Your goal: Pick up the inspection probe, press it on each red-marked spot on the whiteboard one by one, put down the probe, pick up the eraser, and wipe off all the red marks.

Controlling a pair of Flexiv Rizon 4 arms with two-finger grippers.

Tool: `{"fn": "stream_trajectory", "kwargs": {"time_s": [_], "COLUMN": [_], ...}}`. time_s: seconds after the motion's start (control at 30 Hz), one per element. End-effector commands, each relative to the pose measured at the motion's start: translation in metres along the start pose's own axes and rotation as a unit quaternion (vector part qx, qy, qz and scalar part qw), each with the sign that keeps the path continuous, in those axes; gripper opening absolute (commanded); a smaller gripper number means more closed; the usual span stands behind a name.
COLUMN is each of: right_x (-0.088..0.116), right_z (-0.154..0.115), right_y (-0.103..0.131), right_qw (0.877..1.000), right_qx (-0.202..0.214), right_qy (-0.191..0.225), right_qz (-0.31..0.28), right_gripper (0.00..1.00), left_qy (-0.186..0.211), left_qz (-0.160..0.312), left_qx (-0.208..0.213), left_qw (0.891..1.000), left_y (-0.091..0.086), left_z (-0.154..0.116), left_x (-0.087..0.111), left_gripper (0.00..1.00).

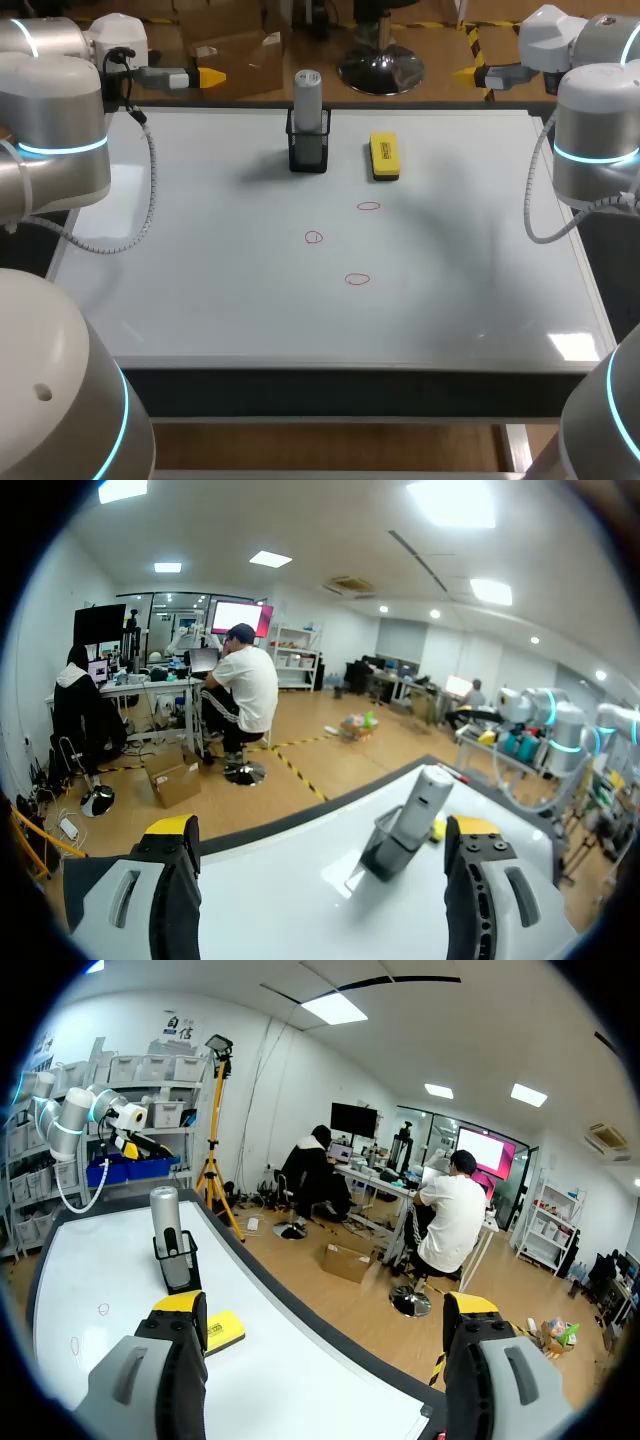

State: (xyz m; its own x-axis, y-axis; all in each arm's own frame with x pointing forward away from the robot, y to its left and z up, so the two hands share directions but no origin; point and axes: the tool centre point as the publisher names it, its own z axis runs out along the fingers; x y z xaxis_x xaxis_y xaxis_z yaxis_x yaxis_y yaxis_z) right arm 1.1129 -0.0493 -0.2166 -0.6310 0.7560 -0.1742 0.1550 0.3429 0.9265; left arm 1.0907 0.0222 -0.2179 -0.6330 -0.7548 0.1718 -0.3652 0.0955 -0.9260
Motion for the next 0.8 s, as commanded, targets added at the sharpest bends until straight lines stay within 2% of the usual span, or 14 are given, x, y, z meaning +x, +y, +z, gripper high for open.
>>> {"fn": "stream_trajectory", "kwargs": {"time_s": [0.03,0.5,0.8], "right_x": [-0.001,-0.001,-0.001], "right_z": [0.0,0.0,0.0], "right_y": [0.0,0.0,0.0], "right_qw": [1.0,1.0,1.0], "right_qx": [0.001,0.001,0.001], "right_qy": [0.001,0.001,0.001], "right_qz": [0.0,0.0,0.0], "right_gripper": [1.0,1.0,1.0], "left_qy": [0.0,0.0,0.101], "left_qz": [0.0,0.0,0.061], "left_qx": [0.0,0.0,0.023], "left_qw": [1.0,1.0,0.993], "left_y": [0.0,0.0,0.0], "left_z": [0.0,0.0,0.012], "left_x": [0.0,0.0,0.023], "left_gripper": [1.0,1.0,1.0]}}
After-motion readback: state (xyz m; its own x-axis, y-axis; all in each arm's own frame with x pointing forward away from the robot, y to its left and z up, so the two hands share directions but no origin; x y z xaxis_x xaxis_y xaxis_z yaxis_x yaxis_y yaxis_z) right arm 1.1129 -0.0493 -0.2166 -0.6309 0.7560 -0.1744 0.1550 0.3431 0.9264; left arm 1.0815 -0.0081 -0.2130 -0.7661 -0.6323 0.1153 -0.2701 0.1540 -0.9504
